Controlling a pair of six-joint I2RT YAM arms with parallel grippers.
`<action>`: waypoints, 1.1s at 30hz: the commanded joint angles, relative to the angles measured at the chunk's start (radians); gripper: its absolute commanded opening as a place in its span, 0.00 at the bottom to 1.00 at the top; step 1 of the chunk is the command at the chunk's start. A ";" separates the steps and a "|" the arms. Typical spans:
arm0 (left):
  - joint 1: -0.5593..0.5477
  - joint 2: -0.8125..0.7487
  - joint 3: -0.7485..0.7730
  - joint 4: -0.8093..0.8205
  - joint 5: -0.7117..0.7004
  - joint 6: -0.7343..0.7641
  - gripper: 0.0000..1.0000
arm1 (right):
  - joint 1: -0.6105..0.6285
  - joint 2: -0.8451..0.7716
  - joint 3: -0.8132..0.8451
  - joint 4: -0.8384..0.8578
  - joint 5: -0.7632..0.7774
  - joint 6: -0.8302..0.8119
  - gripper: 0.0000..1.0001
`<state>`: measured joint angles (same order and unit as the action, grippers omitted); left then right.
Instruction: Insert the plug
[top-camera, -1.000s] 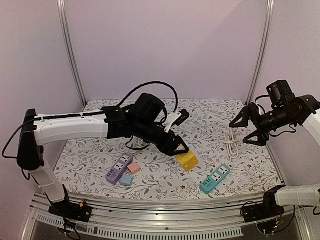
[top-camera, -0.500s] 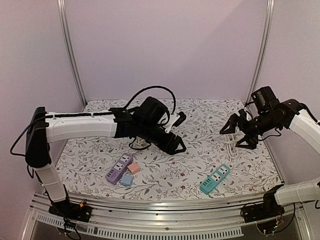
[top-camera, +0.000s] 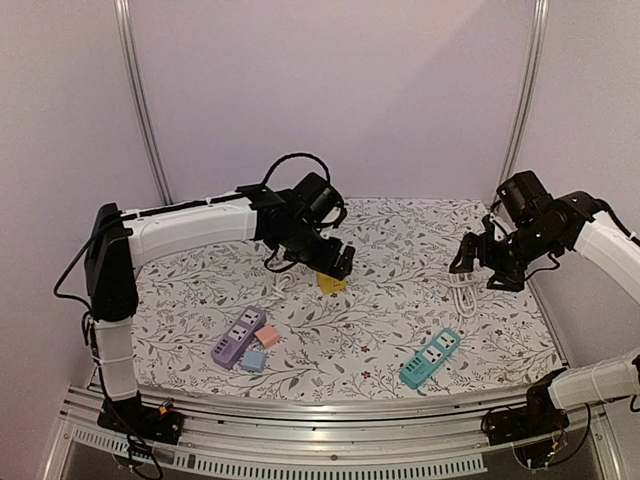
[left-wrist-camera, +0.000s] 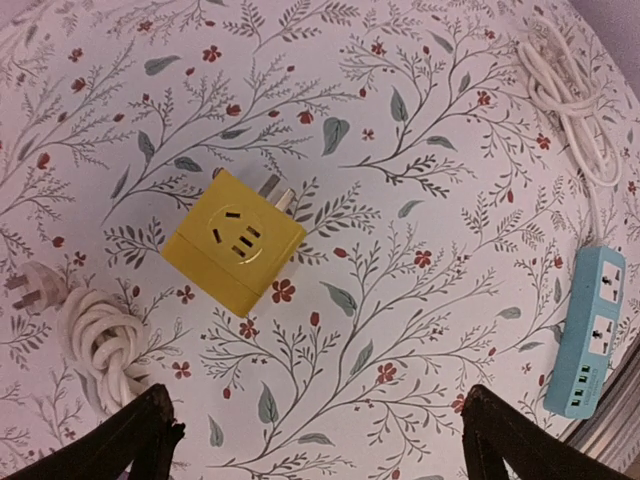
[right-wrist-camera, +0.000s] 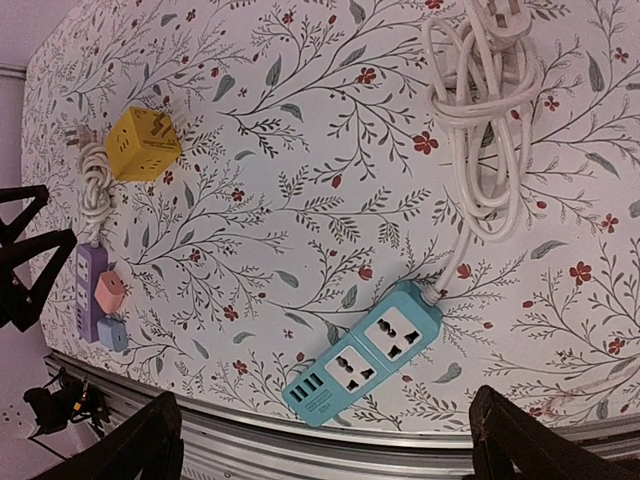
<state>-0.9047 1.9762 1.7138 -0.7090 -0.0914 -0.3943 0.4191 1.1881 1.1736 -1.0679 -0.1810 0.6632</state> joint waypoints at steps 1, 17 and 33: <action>0.060 0.106 0.092 -0.145 0.006 0.110 1.00 | 0.008 -0.047 0.020 -0.038 0.081 -0.053 0.99; 0.139 0.429 0.418 -0.223 0.113 0.449 0.96 | 0.008 -0.166 0.024 -0.216 0.110 -0.051 0.99; 0.179 0.498 0.425 -0.164 0.229 0.502 0.86 | 0.009 -0.200 0.048 -0.285 0.130 -0.019 0.99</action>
<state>-0.7425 2.4493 2.1216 -0.8989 0.0528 0.0875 0.4202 0.9897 1.1873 -1.3243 -0.0772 0.6308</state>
